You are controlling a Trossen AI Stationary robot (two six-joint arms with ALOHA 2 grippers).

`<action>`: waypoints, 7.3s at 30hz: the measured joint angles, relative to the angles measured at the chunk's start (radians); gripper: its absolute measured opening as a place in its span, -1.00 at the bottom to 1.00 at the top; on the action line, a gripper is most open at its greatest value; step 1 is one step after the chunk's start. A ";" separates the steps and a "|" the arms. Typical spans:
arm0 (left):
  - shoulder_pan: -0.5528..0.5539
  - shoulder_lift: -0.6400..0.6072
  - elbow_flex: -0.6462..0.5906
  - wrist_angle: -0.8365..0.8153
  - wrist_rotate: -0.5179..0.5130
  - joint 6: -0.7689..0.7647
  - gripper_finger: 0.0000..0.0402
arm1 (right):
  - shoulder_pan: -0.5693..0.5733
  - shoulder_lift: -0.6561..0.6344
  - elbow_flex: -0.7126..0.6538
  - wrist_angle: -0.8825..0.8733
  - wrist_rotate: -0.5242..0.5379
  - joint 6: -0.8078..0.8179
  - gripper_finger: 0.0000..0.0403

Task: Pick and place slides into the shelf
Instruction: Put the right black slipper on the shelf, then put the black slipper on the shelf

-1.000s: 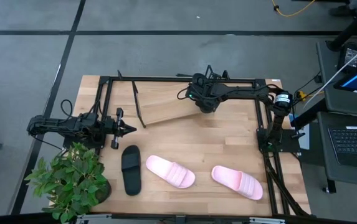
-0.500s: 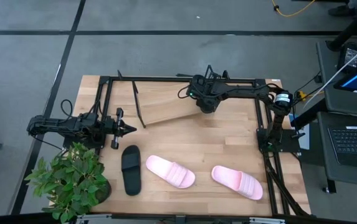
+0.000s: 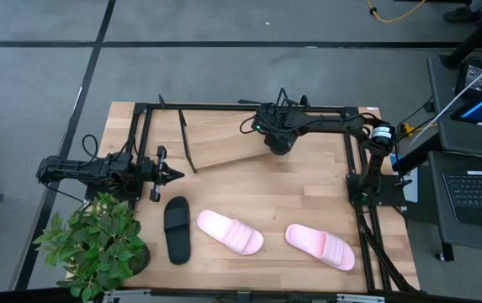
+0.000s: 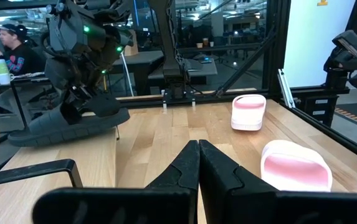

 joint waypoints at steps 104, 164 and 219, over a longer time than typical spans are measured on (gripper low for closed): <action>0.000 0.000 0.000 0.000 0.001 -0.005 -1.00 | 0.128 0.000 0.111 0.030 -0.052 -0.074 -0.41; 0.000 0.000 0.000 -0.005 0.042 -0.025 -1.00 | 0.583 -0.029 -0.366 0.738 0.034 0.226 -0.99; 0.000 0.000 0.000 0.025 0.224 -0.023 -1.00 | 0.589 -0.668 -1.065 1.460 -0.278 -0.024 -0.99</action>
